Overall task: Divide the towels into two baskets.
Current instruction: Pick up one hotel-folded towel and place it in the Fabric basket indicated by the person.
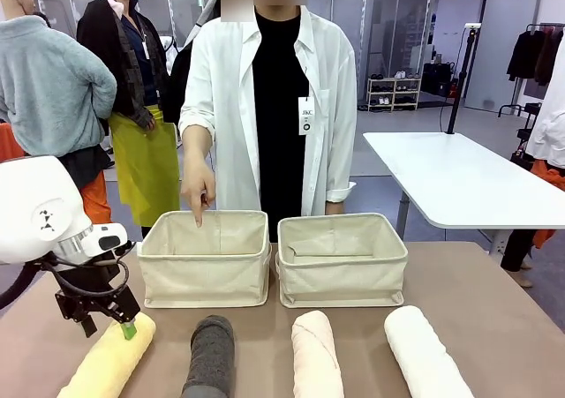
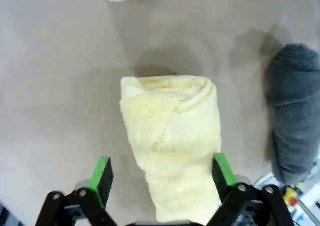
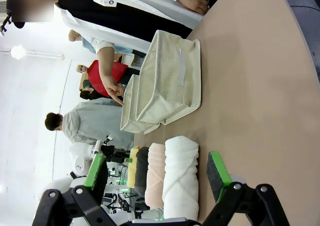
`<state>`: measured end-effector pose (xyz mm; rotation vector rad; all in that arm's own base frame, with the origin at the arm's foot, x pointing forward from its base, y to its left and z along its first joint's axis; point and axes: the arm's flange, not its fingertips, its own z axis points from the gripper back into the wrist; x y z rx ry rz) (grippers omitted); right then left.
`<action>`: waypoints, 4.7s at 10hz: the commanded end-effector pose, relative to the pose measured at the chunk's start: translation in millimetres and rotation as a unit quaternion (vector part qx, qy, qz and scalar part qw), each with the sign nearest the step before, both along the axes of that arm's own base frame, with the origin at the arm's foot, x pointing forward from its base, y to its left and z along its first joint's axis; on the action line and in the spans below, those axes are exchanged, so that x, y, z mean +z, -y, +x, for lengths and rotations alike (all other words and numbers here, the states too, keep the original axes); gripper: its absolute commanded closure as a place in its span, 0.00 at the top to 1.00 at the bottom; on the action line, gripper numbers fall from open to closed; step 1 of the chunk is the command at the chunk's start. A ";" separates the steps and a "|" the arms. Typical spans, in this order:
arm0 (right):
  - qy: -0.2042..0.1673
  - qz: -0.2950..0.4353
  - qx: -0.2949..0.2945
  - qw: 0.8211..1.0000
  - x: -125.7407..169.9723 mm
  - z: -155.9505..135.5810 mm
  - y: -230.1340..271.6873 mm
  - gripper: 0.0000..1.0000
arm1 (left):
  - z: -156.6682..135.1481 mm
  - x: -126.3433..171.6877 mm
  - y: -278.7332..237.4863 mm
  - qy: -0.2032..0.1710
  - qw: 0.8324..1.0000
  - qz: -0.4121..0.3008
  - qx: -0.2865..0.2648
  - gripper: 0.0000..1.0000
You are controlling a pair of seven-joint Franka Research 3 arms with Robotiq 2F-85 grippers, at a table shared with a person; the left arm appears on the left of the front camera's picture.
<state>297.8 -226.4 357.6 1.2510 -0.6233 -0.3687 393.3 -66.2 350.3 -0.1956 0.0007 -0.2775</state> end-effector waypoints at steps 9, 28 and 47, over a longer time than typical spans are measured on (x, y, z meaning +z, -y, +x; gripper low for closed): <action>0.005 0.002 -0.001 1.000 1.6 -1.5 0.9 1.00 | -115.8 -62.1 10.3 -0.034 0.999 0.018 -0.030 0.55; 0.005 0.002 -0.001 1.000 1.6 -1.5 0.9 1.00 | -86.2 137.5 75.5 0.149 0.808 0.079 -0.564 0.39; 0.005 0.002 -0.001 1.000 1.6 -1.5 0.9 1.00 | 183.9 80.0 208.3 0.175 0.712 0.215 -0.645 0.39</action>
